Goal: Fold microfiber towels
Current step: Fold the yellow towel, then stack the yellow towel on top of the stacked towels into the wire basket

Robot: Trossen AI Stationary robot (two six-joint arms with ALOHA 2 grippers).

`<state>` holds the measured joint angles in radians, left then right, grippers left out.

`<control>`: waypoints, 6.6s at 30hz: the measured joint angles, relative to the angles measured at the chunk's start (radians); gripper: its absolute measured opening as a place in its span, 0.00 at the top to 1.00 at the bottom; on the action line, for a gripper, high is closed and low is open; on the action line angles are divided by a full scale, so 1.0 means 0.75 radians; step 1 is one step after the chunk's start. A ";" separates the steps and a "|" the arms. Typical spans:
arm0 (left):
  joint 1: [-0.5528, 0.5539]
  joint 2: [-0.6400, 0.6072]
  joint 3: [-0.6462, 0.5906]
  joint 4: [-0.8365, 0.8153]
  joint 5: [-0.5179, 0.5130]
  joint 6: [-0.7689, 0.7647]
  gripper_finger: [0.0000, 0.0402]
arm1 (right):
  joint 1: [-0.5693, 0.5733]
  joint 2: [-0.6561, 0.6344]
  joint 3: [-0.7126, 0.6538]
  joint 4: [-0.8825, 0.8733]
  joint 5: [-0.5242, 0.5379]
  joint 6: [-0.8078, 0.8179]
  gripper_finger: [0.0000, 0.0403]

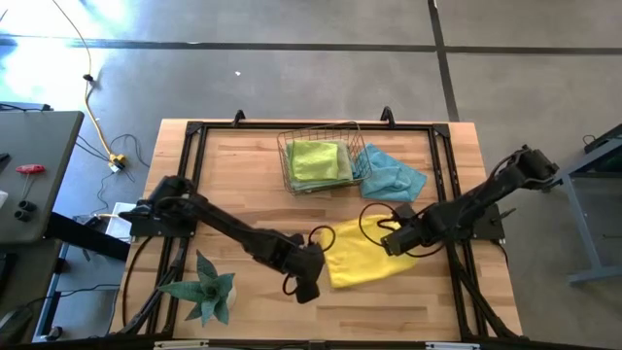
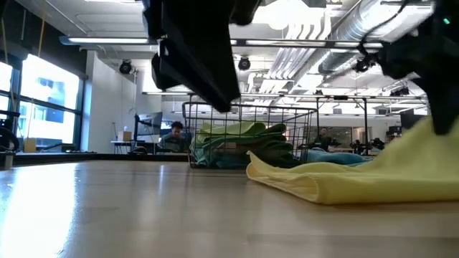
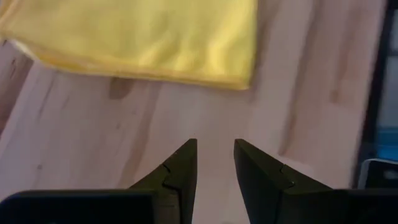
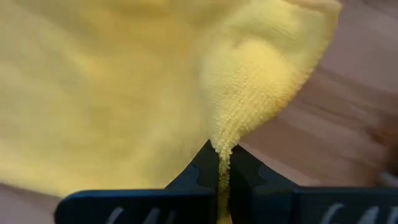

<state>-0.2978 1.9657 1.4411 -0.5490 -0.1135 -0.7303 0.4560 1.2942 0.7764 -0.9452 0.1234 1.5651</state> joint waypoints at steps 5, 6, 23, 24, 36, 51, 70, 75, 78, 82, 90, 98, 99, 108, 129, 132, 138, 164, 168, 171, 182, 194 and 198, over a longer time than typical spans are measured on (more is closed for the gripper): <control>-0.041 -0.003 0.001 -0.003 -0.001 -0.036 0.76 | -0.032 0.025 0.122 0.093 0.100 -0.031 1.00; -0.051 -0.003 0.001 -0.001 -0.001 -0.040 0.76 | -0.034 0.040 0.138 0.153 0.121 -0.053 1.00; -0.189 -0.003 0.002 -0.020 -0.006 -0.178 0.76 | -0.068 0.670 0.520 0.460 0.082 -0.260 1.00; -0.194 -0.003 0.002 -0.019 -0.007 -0.185 0.76 | -0.068 0.696 0.554 0.459 0.081 -0.275 1.00; -0.254 -0.003 0.002 -0.020 -0.059 -0.304 0.76 | -0.104 0.832 0.662 0.492 0.124 -0.354 0.97; -0.278 -0.003 0.002 -0.020 -0.108 -0.336 0.76 | -0.110 0.771 0.692 0.488 0.169 -0.397 0.61; -0.278 -0.003 0.003 -0.020 -0.142 -0.309 0.76 | -0.137 0.649 0.629 -0.082 0.229 -0.292 0.64; -0.278 -0.003 0.003 -0.020 -0.143 -0.292 0.76 | -0.137 0.650 0.548 0.019 0.208 -0.259 0.65; -0.278 -0.003 0.003 -0.021 -0.143 -0.289 0.76 | -0.137 0.650 0.530 0.064 0.204 -0.261 0.65; -0.278 -0.003 0.003 -0.021 -0.143 -0.283 0.76 | -0.133 0.657 0.531 0.152 0.205 -0.293 0.65; -0.279 -0.003 0.003 -0.032 -0.142 -0.278 0.76 | -0.131 0.687 0.531 0.243 0.172 -0.340 0.65; -0.284 -0.003 0.003 -0.040 -0.138 -0.279 0.76 | -0.105 0.687 0.532 0.626 -0.071 -0.564 0.65; -0.284 -0.003 0.003 -0.040 -0.138 -0.280 0.76 | -0.099 0.687 0.532 0.656 -0.096 -0.569 0.65; -0.297 -0.003 0.003 -0.040 -0.138 -0.293 0.76 | -0.037 0.687 0.532 0.830 -0.296 -0.648 0.65; -0.297 -0.003 0.003 -0.040 -0.143 -0.279 0.76 | -0.032 0.683 0.532 0.513 0.179 -0.547 0.65; -0.297 -0.003 0.003 -0.040 -0.143 -0.278 0.76 | -0.014 0.700 0.532 0.599 0.060 -0.559 0.65; -0.297 -0.003 0.003 -0.040 -0.144 -0.268 0.76 | 0.036 0.698 0.532 0.802 -0.040 -0.631 0.65; -0.134 0.014 -0.016 0.116 -0.554 0.452 0.76 | 0.226 0.694 0.532 0.537 0.337 0.087 0.65; -0.019 0.060 -0.030 0.280 -0.389 0.634 0.76 | 0.242 0.727 0.532 0.427 0.377 0.216 0.65; 0.048 0.081 -0.029 0.325 -0.365 0.734 0.76 | 0.243 0.770 0.532 0.387 0.388 0.288 0.65; 0.203 0.160 -0.029 0.299 -0.256 0.785 0.76 | 0.238 0.861 0.538 0.392 0.344 0.255 0.66; 0.133 0.224 -0.029 0.242 -0.100 0.598 0.76 | 0.169 0.863 0.531 0.157 0.466 -0.352 0.66; 0.065 0.218 -0.029 0.289 -0.093 0.396 0.76 | 0.104 0.864 0.530 0.158 0.569 -0.521 0.66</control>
<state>-0.2488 2.1292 1.4197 -0.3324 -0.1829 -0.4334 0.5344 1.9423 1.1736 -0.8265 0.5504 1.1742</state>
